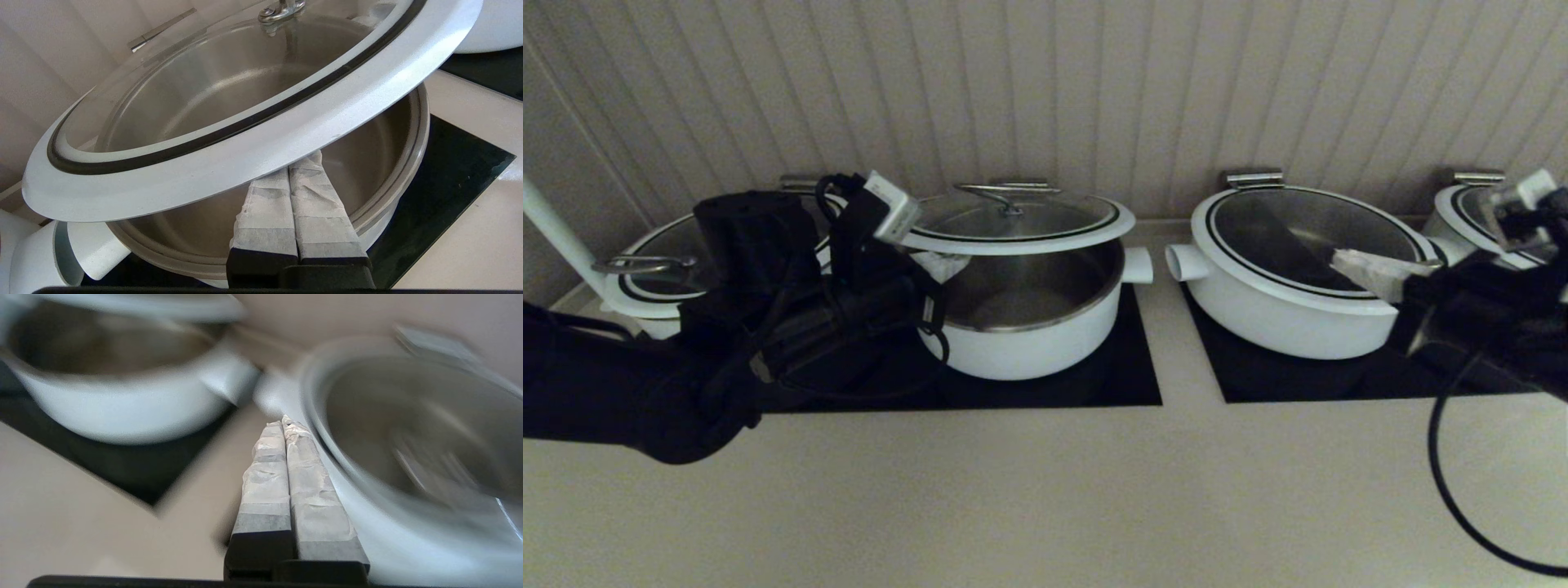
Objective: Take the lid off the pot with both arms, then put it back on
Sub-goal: Open the pot lid completely
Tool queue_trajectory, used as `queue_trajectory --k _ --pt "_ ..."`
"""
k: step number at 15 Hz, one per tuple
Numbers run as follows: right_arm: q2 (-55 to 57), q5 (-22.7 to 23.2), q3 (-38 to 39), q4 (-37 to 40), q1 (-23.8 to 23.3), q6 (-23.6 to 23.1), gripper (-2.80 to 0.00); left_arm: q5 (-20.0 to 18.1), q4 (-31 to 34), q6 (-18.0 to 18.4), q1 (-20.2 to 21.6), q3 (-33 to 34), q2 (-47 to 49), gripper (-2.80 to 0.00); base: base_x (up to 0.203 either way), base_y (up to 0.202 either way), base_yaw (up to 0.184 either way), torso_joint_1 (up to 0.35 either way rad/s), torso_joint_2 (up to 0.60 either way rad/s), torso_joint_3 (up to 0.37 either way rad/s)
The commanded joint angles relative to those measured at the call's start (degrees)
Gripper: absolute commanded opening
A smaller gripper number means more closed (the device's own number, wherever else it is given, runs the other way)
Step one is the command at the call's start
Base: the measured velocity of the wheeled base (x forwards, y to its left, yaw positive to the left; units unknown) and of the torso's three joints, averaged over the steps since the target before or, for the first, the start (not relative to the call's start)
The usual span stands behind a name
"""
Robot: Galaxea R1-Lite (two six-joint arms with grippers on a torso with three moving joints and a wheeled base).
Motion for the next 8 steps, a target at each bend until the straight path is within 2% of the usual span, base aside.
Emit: queue_trajectory --k 1,5,6,8 --pt "-11.26 -0.69 9.98 0.28 -4.98 -0.11 -2.8 -0.09 -0.33 0.08 0.01 0.19 -0.87 -2.8 0.0 0.0 0.0 0.0 0.0 0.0" --pt "-26.45 -4.59 26.15 0.91 -7.69 0.17 -2.8 -0.09 -0.33 0.13 0.01 0.25 -1.11 -2.8 0.0 0.0 0.0 0.0 0.0 0.0" --pt "-30.39 -5.52 28.77 1.33 -7.89 0.25 -2.8 -0.14 -0.33 0.13 0.01 0.25 -1.28 -2.8 0.0 0.0 0.0 0.0 0.0 0.0" --pt "-38.45 -6.94 30.7 7.27 -8.08 0.29 -2.8 -0.13 -0.33 0.13 -0.04 0.16 -1.37 -2.8 0.0 0.0 0.0 0.0 0.0 0.0"
